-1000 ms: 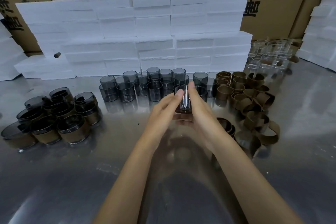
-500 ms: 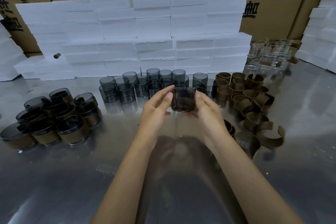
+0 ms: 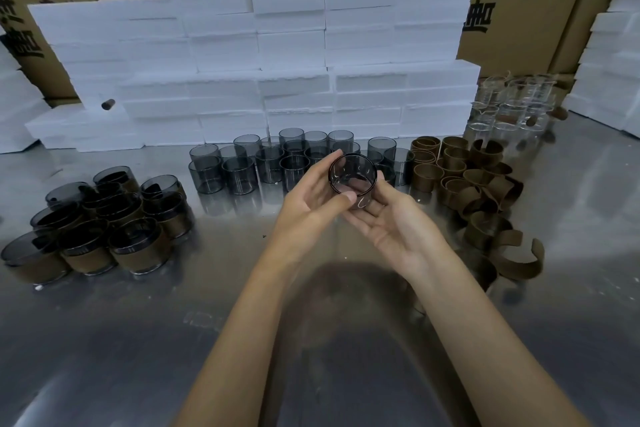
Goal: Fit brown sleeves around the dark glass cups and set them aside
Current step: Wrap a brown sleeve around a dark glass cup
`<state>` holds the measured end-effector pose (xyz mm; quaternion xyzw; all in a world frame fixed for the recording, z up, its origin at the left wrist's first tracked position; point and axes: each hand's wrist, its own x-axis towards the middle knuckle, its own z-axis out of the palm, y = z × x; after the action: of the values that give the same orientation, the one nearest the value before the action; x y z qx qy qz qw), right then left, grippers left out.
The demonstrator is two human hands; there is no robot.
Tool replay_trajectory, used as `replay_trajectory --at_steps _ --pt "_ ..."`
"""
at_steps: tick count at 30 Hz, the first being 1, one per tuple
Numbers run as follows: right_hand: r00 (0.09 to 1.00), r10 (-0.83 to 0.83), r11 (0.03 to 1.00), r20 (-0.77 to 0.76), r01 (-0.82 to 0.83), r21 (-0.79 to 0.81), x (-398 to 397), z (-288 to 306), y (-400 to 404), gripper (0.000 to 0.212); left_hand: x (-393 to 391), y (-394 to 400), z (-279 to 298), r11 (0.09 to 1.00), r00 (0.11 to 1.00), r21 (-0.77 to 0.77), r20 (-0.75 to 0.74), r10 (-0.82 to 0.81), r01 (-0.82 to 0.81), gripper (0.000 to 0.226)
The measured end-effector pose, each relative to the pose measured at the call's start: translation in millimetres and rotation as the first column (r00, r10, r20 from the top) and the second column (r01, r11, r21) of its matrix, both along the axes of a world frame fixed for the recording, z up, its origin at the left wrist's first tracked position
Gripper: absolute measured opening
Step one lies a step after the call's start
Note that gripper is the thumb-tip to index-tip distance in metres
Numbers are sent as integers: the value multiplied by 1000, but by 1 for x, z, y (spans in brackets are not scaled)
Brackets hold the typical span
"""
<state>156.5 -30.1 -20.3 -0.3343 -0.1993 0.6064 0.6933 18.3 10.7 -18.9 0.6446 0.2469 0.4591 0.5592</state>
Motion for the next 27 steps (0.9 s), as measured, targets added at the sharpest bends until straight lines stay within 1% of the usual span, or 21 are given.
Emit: replay_trajectory --at_steps 3,9,14,15,20,24,27 --pt "1000 2 1000 29 -3 16 0 -1 1 32 2 1 -2 999 1000 24 12 27 -27 56" --pt "986 26 997 167 -37 69 -5 -3 0 25 5 -2 -1 981 976 6 94 195 -196 50" --pt "983 59 997 172 -66 37 -10 -6 -1 25 2 2 -3 960 952 -57 126 279 -274 13" --pt "985 58 998 165 -63 20 -10 -6 -1 26 2 3 -3 959 951 -66 127 281 -274 10" --pt "997 13 999 82 -11 -33 -7 -4 0 28 4 5 -4 967 967 -96 75 243 -235 26" --pt "1000 -16 999 10 17 -47 -5 -1 1 26 8 1 0 972 979 -167 89 182 -166 36" --pt "1000 -20 998 13 21 -51 -5 -1 1 26 11 -7 4 979 988 -141 39 151 -144 49"
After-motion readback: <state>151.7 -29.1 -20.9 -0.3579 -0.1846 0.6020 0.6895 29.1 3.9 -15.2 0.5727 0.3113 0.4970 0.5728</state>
